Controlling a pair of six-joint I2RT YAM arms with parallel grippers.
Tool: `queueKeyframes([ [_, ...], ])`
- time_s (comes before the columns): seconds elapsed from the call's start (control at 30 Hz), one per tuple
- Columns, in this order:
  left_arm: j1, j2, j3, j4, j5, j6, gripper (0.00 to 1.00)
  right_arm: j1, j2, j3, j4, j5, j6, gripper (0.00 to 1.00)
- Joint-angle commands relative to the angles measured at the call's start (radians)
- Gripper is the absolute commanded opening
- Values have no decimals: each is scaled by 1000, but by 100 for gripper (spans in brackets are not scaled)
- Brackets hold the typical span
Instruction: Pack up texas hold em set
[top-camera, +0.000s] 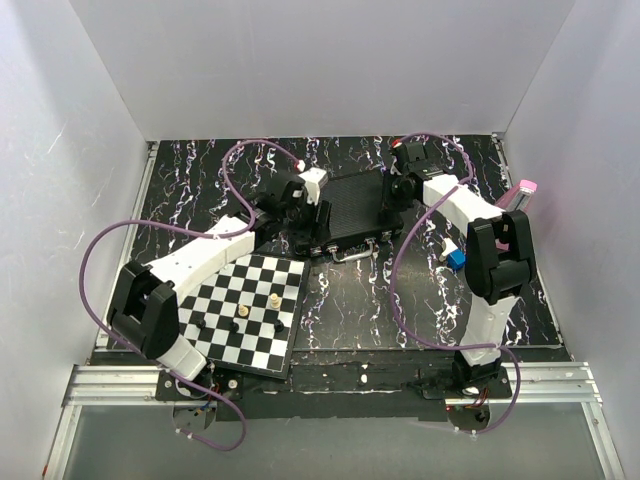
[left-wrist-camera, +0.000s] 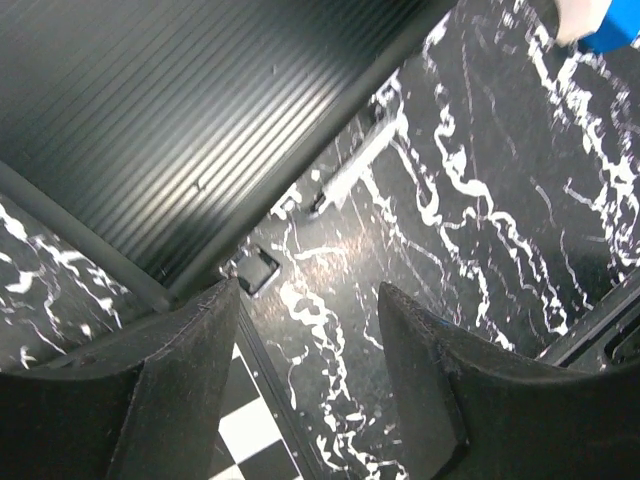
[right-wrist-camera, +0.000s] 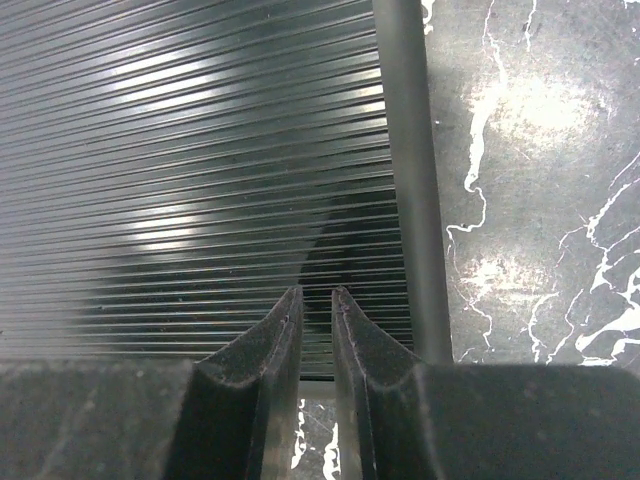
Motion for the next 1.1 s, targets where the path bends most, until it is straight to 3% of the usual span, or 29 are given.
queueKeyframes([
  [0.0, -26, -4, -49, -17, 24, -56, 55, 1, 68, 11, -91, -38, -4, 25],
  [0.53, -46, 100, -91, 58, -33, -93, 43, -1, 25, -54, -60, -47, -3, 24],
  [1.07, -73, 119, -189, 106, -63, -131, 40, -1, 17, -58, -57, -50, -6, 24],
])
